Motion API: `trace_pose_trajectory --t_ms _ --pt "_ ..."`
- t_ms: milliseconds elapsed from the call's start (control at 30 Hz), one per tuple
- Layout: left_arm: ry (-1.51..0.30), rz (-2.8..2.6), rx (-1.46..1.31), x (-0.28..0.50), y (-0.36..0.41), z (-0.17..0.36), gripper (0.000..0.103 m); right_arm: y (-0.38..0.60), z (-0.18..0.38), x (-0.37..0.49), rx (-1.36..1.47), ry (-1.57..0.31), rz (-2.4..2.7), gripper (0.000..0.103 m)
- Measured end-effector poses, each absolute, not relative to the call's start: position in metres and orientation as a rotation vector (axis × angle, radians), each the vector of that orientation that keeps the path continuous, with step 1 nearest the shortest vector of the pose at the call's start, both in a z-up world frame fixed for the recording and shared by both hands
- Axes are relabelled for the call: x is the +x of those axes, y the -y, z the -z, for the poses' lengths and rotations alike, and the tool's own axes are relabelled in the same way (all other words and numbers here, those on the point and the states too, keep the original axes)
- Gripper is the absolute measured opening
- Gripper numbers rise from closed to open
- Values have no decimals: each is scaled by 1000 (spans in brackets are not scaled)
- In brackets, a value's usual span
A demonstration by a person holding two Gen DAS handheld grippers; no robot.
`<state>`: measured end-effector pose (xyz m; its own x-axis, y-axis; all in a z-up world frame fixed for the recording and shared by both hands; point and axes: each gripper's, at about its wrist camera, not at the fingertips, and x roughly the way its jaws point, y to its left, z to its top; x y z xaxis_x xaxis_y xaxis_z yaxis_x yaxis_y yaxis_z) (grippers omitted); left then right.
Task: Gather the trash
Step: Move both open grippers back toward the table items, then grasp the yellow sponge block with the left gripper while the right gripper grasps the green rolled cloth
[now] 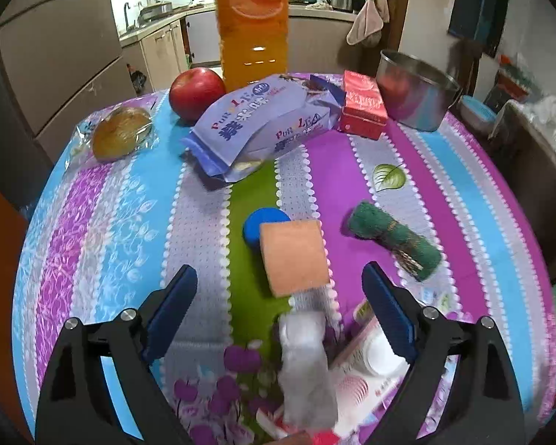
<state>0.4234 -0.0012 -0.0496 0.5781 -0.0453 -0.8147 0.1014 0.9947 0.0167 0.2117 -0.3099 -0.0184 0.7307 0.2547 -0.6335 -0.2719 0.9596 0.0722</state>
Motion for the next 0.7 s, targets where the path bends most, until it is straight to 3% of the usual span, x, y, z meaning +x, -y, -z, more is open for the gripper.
trace_pose_trajectory --t_ms 267,367,533,600,700 --pt "-967 44 117 445 2 74 87 273 25 259 -70 -725 -360 91" --pt "-953 37 86 445 -5 75 77 251 28 281 -90 -731 -393 91" --pt "-936 97 87 438 -11 75 45 221 28 323 -94 -747 -447 89" --pt "-938 127 87 434 -13 76 38 210 31 338 -98 -752 -458 86" --pt "-930 152 80 428 -18 77 38 192 38 367 -120 -772 -473 75"
